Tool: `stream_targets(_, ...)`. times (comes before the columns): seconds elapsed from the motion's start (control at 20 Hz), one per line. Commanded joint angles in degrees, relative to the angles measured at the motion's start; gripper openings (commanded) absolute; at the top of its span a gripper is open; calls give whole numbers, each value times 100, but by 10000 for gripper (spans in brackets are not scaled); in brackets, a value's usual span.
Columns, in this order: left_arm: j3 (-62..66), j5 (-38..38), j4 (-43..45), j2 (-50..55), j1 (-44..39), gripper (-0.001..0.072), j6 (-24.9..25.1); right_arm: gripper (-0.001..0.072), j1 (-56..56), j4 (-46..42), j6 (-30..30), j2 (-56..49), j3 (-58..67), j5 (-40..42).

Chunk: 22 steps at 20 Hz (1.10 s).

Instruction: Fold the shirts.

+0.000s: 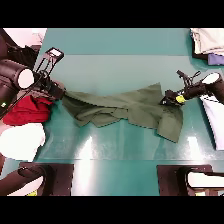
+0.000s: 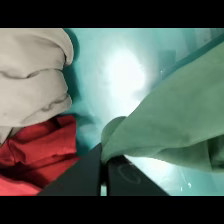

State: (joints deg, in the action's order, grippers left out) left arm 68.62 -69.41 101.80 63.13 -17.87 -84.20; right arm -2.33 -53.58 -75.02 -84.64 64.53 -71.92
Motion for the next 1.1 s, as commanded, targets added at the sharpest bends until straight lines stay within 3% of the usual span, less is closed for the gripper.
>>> stream_targets(0.0, 199, -286, 142, -92, 7, 22, 2, 17, 22, -2, -2, 527, 76, 184)
stream_targets(0.3, 2441, -444, 184, -310, 4, 22, 2, 17, 529, 2, -105, 1884, 1534, -55)
stream_targets(0.6, 5733, -645, -212, -391, 4, 22, 2, 17, 529, -234, -103, 3226, 3534, 905)
stream_targets(0.85, 5823, 175, -1222, -1217, 4, 22, 4, 16, 529, -1231, -310, 3928, 4629, 1082)
stream_targets(1.05, 5875, 872, -2546, -1547, 4, 22, 13, 16, 529, -1644, -625, 4109, 5243, 911)
